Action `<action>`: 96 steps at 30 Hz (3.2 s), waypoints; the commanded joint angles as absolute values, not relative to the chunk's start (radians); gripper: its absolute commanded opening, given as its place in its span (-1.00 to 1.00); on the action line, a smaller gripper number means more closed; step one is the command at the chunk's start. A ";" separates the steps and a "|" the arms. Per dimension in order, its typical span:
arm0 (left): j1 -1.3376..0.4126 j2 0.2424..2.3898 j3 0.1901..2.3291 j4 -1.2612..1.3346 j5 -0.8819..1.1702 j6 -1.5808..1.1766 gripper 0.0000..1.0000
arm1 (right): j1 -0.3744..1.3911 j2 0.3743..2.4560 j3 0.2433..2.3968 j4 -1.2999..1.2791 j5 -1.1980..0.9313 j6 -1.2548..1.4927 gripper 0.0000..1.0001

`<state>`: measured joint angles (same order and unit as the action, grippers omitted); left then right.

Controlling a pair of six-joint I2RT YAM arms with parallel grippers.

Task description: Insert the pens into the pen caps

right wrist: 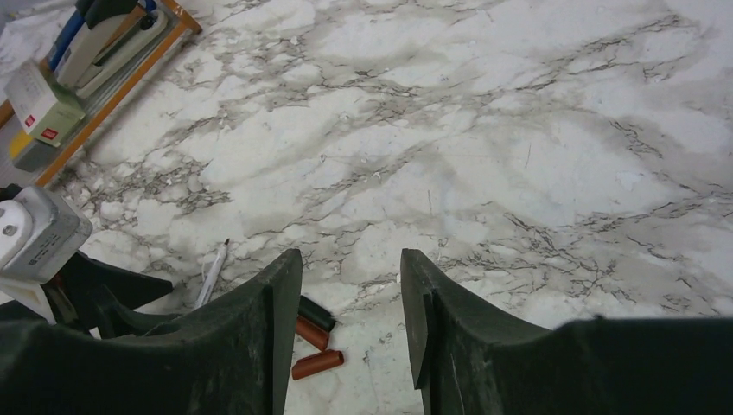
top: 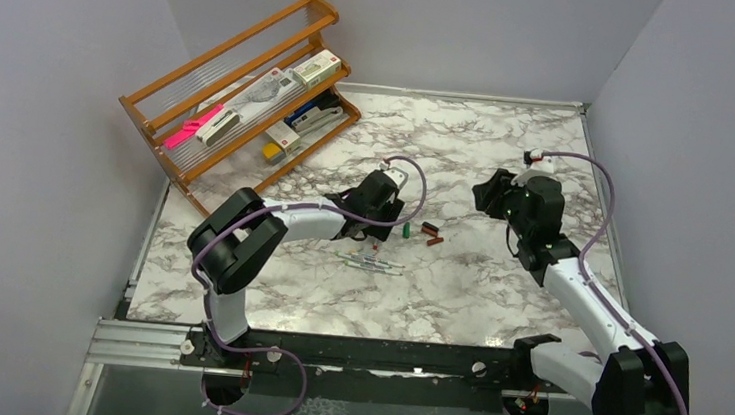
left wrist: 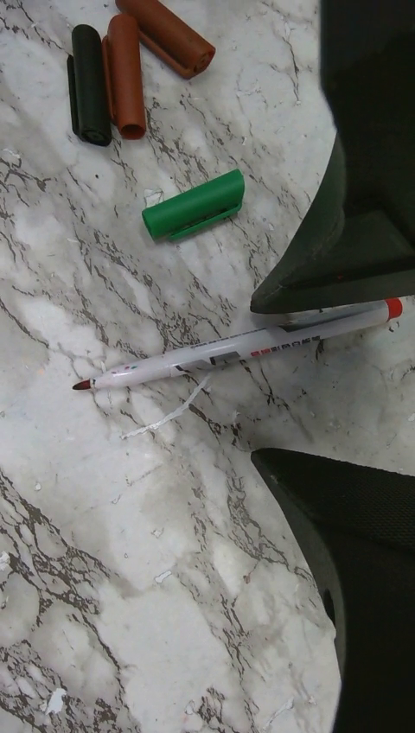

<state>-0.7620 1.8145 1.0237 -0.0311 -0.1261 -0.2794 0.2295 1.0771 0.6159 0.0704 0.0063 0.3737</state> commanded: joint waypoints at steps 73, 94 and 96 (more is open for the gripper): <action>-0.868 1.532 0.895 0.440 0.190 -0.285 -0.82 | 0.227 1.387 0.515 0.712 -0.794 0.819 -0.98; -0.875 1.588 0.911 0.440 0.231 -0.279 -0.63 | 0.227 1.318 0.550 0.689 -0.849 0.810 -0.98; -0.875 1.590 0.912 0.440 0.232 -0.278 -0.93 | 0.227 1.316 0.545 0.695 -0.850 0.812 -0.98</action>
